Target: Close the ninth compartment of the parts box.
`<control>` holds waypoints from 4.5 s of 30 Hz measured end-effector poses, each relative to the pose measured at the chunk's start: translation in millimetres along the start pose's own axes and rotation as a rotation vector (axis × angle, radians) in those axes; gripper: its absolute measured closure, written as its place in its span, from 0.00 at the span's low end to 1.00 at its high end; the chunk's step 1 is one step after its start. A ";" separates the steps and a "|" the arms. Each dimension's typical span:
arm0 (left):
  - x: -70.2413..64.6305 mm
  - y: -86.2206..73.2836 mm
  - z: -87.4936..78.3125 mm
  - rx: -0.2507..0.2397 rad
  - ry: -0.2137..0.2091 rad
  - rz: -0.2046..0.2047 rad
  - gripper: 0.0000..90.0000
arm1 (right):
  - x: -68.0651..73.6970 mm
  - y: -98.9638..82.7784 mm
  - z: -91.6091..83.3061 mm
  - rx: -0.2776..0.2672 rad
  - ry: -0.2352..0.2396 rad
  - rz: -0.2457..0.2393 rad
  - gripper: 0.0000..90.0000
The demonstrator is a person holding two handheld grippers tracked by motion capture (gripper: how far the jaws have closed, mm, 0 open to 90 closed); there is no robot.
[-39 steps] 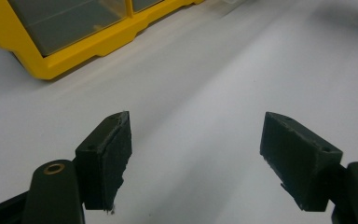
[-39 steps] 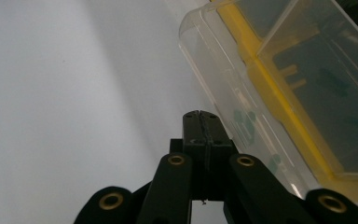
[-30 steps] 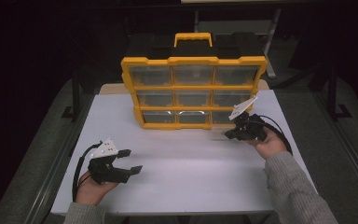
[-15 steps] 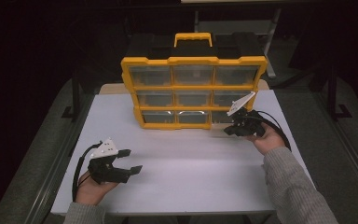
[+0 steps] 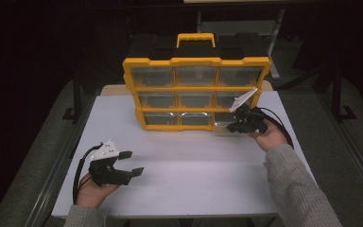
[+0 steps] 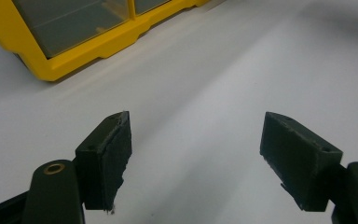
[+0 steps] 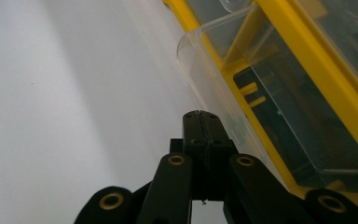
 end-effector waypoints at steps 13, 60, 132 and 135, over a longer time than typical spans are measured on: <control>-1.0 1.2 -0.7 -0.010 -0.007 0.008 0.27 | -8.2 1.2 6.6 0.019 -0.015 0.012 0.99; 2.1 0.3 -3.1 -0.017 0.002 -0.010 0.27 | -25.7 14.4 15.0 0.025 -0.135 0.029 0.99; 2.9 -8.1 6.4 0.001 0.019 -0.008 0.25 | 24.9 -37.1 -4.9 -0.204 0.062 0.196 0.31; 3.2 -8.7 6.8 0.006 0.020 -0.004 0.25 | 27.0 -39.9 -5.7 -0.207 0.058 0.197 0.30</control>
Point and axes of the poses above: each handheld gripper's, and its own axes: z roughly forward along the jaws, y roughly out of its top, x roughly to its left, the point moved 5 cm from there along z, roughly forward along the jaws, and after that the axes turned 6 degrees about y, right-handed, at the moved point
